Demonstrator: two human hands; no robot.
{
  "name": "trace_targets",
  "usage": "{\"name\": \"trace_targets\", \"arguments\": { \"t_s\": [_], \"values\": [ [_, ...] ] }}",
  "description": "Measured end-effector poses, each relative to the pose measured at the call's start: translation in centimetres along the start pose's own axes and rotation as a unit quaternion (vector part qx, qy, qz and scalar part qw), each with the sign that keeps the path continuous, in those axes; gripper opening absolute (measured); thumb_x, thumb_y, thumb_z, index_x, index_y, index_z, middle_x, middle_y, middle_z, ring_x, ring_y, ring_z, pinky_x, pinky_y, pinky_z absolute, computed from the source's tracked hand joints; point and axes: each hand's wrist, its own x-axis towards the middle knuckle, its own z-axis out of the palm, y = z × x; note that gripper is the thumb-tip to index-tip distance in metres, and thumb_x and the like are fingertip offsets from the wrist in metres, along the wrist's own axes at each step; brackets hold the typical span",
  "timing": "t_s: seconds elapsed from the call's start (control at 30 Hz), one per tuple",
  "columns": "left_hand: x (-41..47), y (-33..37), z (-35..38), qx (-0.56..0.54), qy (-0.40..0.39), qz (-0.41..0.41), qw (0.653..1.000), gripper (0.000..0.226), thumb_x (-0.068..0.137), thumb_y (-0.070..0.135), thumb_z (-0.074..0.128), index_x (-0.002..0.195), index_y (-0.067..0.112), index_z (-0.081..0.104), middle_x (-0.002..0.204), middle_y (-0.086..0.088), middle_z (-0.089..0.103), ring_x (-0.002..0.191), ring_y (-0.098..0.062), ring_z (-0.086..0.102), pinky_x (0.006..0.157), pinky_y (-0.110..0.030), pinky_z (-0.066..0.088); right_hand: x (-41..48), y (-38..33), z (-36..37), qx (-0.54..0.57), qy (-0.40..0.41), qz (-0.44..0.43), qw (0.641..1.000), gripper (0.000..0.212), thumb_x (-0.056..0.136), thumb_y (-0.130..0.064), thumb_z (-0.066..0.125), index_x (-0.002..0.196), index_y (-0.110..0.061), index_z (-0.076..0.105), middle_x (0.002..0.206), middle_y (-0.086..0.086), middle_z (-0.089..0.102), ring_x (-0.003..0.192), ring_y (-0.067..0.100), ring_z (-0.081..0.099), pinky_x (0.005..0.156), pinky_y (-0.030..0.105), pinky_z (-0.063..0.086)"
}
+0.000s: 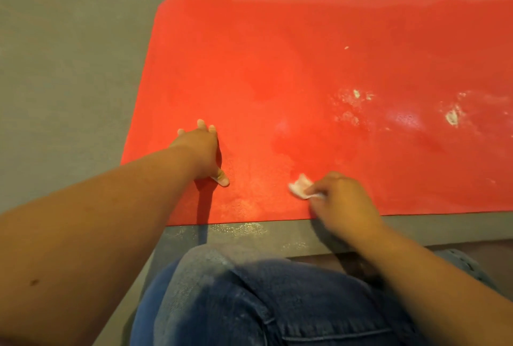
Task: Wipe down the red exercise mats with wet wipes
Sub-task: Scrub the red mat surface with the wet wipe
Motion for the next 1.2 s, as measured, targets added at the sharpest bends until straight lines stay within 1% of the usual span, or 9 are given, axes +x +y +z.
{"name": "trace_targets", "arguments": {
  "t_s": [0.13,0.4,0.53,0.67,0.8,0.93,1.0,1.07,1.2],
  "values": [
    [-0.3,0.2,0.1,0.003,0.006,-0.010,1.000,0.137,0.057,0.057,0.083,0.152,0.008,-0.001,0.159,-0.017,-0.005,0.142,-0.040,0.021,0.113,-0.045,0.026,-0.9,2.4,-1.5,-0.008,0.063,0.067,0.996,0.026,0.082,-0.012,0.062,0.105,-0.018,0.072,0.105,0.005,0.065,0.088,0.021,0.059,0.071,0.023,0.035],
    [-1.5,1.2,1.0,0.021,0.005,0.034,0.999,0.114,0.071,0.055,0.075,0.153,0.024,0.003,0.159,-0.016,-0.002,0.141,-0.031,0.027,0.108,-0.035,0.032,0.1,-4.7,3.2,0.046,-0.036,-0.136,0.989,0.023,0.088,-0.028,0.061,0.104,-0.015,0.069,0.102,0.001,0.061,0.092,0.022,0.057,0.072,0.027,0.042],
    [-1.5,1.8,0.5,0.037,-0.007,0.027,0.999,0.117,0.071,0.054,0.076,0.153,0.022,0.000,0.159,-0.018,-0.003,0.140,-0.032,0.029,0.108,-0.034,0.035,-0.9,2.1,-0.3,0.037,0.011,-0.035,0.999,0.007,0.084,-0.025,0.062,0.082,-0.020,0.067,0.077,-0.008,0.055,0.071,0.016,0.055,0.048,0.020,0.023],
    [-1.6,3.3,0.5,0.029,-0.006,0.054,0.998,0.112,0.069,0.052,0.078,0.153,0.027,0.007,0.159,-0.017,0.000,0.139,-0.032,0.032,0.106,-0.032,0.035,-1.1,5.0,-2.2,0.006,0.074,0.044,0.996,0.021,0.087,-0.026,0.059,0.067,-0.018,0.056,0.069,0.003,0.061,0.068,0.026,0.058,0.055,0.026,0.029],
    [-2.1,3.5,0.7,0.037,-0.009,0.078,0.996,0.112,0.071,0.042,0.080,0.152,0.033,0.003,0.160,-0.012,-0.005,0.140,-0.030,0.030,0.104,-0.029,0.033,-0.7,-2.1,2.0,0.024,0.007,-0.111,0.993,0.016,0.091,-0.021,0.052,0.095,-0.016,0.067,0.094,0.009,0.065,0.085,0.028,0.061,0.063,0.025,0.035],
    [-1.9,3.4,0.9,0.036,-0.020,0.077,0.996,0.115,0.073,0.040,0.080,0.152,0.033,-0.003,0.159,-0.011,-0.010,0.143,-0.030,0.024,0.107,-0.030,0.030,-0.5,-6.1,4.2,0.052,-0.077,-0.222,0.971,0.020,0.092,-0.022,0.050,0.095,-0.012,0.067,0.105,0.013,0.065,0.093,0.033,0.059,0.068,0.031,0.041],
    [-1.9,3.4,1.1,0.033,-0.018,0.074,0.997,0.114,0.073,0.039,0.080,0.151,0.035,-0.003,0.160,-0.010,-0.011,0.142,-0.030,0.026,0.105,-0.030,0.032,-0.7,-4.4,3.5,0.081,-0.069,-0.201,0.974,0.022,0.090,-0.022,0.052,0.103,-0.017,0.069,0.114,0.008,0.065,0.100,0.026,0.060,0.078,0.027,0.045],
    [-1.9,3.4,1.1,0.034,-0.011,0.071,0.997,0.114,0.072,0.039,0.080,0.151,0.037,-0.003,0.160,-0.008,-0.010,0.141,-0.030,0.028,0.104,-0.031,0.034,-1.2,-1.1,1.8,0.101,-0.025,-0.140,0.985,0.022,0.084,-0.016,0.058,0.102,-0.019,0.071,0.110,0.002,0.067,0.089,0.015,0.058,0.069,0.010,0.036],
    [-1.7,3.4,1.2,0.035,-0.006,0.073,0.997,0.115,0.071,0.038,0.081,0.151,0.038,-0.001,0.160,-0.008,-0.009,0.142,-0.030,0.027,0.105,-0.032,0.034,-2.4,5.7,-2.1,0.044,0.043,0.009,0.998,0.007,0.077,-0.014,0.065,0.075,-0.021,0.066,0.091,0.003,0.069,0.076,0.016,0.057,0.056,0.019,0.026]
  ]
}}
